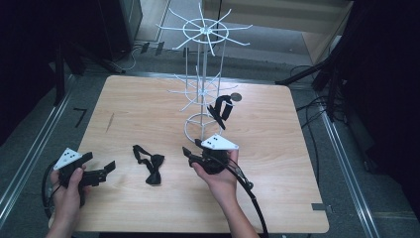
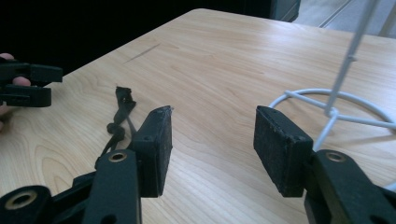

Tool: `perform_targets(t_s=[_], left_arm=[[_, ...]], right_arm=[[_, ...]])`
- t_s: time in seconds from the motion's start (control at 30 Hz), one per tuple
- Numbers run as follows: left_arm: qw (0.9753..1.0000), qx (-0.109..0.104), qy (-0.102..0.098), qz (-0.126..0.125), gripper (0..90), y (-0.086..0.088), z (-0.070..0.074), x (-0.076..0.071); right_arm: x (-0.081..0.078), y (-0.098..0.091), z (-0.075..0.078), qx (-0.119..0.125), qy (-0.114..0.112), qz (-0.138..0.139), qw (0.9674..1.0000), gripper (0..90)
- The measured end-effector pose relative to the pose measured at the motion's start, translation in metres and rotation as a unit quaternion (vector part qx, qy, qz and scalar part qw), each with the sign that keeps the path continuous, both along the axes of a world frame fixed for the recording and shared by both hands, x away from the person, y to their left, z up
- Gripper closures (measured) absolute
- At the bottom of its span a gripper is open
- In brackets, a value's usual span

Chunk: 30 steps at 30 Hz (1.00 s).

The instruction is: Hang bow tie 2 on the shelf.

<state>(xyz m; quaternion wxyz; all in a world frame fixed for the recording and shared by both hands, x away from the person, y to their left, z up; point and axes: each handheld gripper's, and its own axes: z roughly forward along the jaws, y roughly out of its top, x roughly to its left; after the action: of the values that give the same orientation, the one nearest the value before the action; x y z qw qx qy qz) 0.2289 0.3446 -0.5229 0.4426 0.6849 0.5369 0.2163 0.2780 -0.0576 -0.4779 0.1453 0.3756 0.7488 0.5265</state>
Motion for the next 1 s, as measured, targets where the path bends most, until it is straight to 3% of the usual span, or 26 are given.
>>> perform_targets(t_s=[0.27, 0.7, 1.0], left_arm=[[1.0, 0.001, 0.0, 0.0, 0.2, 0.0, 0.0, 0.0], [1.0, 0.0, 0.0, 0.0, 0.2, 0.0, 0.0, 0.0], [1.0, 0.0, 0.0, 0.0, 0.2, 0.0, 0.0, 0.0]], right_arm=[[0.0, 0.016, -0.008, -0.002, 0.007, 0.01, 0.9999, 49.6], [0.003, 0.043, -0.022, 0.002, 0.027, 0.037, 0.9989, 59.6], [0.004, 0.062, -0.029, -0.012, 0.036, 0.051, 0.998, 62.6]])
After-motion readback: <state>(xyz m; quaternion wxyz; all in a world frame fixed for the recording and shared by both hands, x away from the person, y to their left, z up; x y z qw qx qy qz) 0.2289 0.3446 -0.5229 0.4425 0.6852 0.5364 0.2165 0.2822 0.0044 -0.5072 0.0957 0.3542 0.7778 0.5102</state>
